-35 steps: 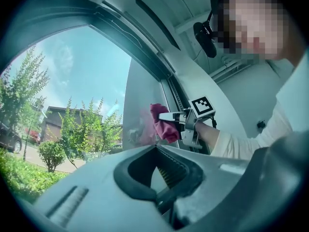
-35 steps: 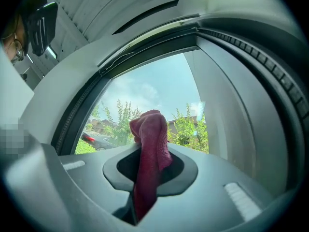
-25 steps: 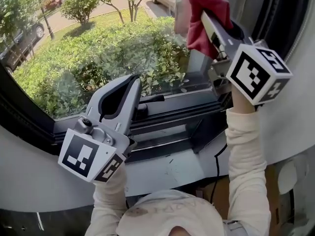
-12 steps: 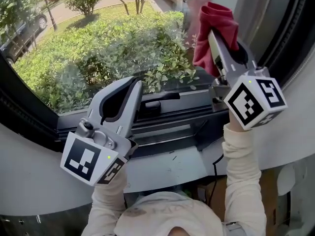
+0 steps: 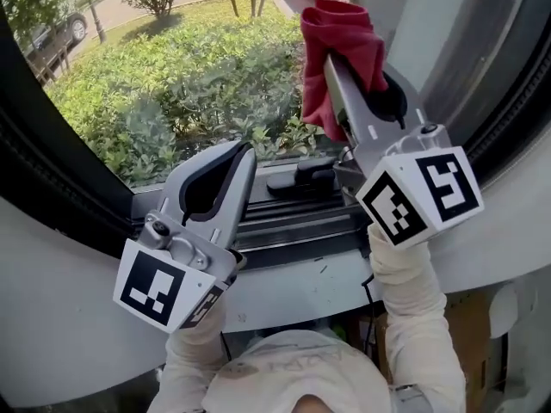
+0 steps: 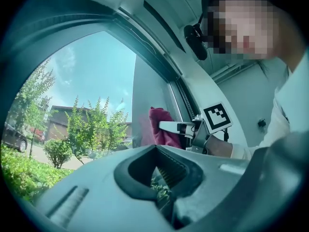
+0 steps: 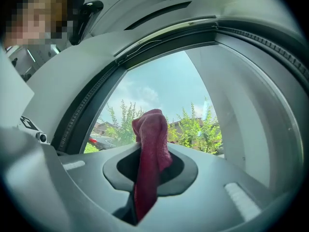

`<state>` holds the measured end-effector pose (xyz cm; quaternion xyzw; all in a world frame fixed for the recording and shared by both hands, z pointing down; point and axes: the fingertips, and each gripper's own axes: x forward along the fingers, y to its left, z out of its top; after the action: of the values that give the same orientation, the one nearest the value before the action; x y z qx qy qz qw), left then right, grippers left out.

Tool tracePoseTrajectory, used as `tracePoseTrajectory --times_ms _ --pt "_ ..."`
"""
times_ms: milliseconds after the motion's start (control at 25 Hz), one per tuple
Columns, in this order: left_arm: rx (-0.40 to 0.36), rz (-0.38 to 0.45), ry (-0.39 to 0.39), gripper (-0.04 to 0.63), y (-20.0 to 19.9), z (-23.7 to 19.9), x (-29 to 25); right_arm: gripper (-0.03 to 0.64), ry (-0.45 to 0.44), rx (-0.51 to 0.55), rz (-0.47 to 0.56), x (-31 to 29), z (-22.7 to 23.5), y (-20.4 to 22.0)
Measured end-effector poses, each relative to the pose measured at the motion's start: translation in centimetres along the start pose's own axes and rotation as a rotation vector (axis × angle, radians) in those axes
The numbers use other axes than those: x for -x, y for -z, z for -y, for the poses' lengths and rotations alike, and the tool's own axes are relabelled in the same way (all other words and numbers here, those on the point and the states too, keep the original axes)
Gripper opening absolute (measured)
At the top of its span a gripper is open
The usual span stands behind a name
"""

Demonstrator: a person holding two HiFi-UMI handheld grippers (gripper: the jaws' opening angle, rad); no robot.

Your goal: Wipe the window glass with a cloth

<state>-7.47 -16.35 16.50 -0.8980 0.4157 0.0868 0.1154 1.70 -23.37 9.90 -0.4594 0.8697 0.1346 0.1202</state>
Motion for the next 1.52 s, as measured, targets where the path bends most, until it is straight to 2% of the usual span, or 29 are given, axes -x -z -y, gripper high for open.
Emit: tracePoseTrajectory --times_ms 400,640,880,1200,1520 --pt "0.002 0.01 -0.038 0.1 -0.5 -4.8 5.4 0.072 -0.095 0.013 0.001 -4.8 -10.3 0.4" --pt "0.004 0.012 -0.041 0.1 -0.9 -5.4 5.9 0.072 -0.123 0.003 0.006 -6.0 -12.2 0.1" --pt "0.004 0.012 -0.052 0.1 -0.1 -5.1 6.6 0.072 -0.148 -0.013 -0.025 -5.0 -13.3 3.1" --pt "0.003 0.0 -0.055 0.1 0.0 -4.9 5.5 0.074 -0.176 -0.016 -0.049 -4.9 -12.4 4.2" --pt "0.008 -0.025 -0.014 0.1 0.8 0.3 -0.6 0.074 -0.104 -0.03 -0.057 -0.4 -3.3 3.7"
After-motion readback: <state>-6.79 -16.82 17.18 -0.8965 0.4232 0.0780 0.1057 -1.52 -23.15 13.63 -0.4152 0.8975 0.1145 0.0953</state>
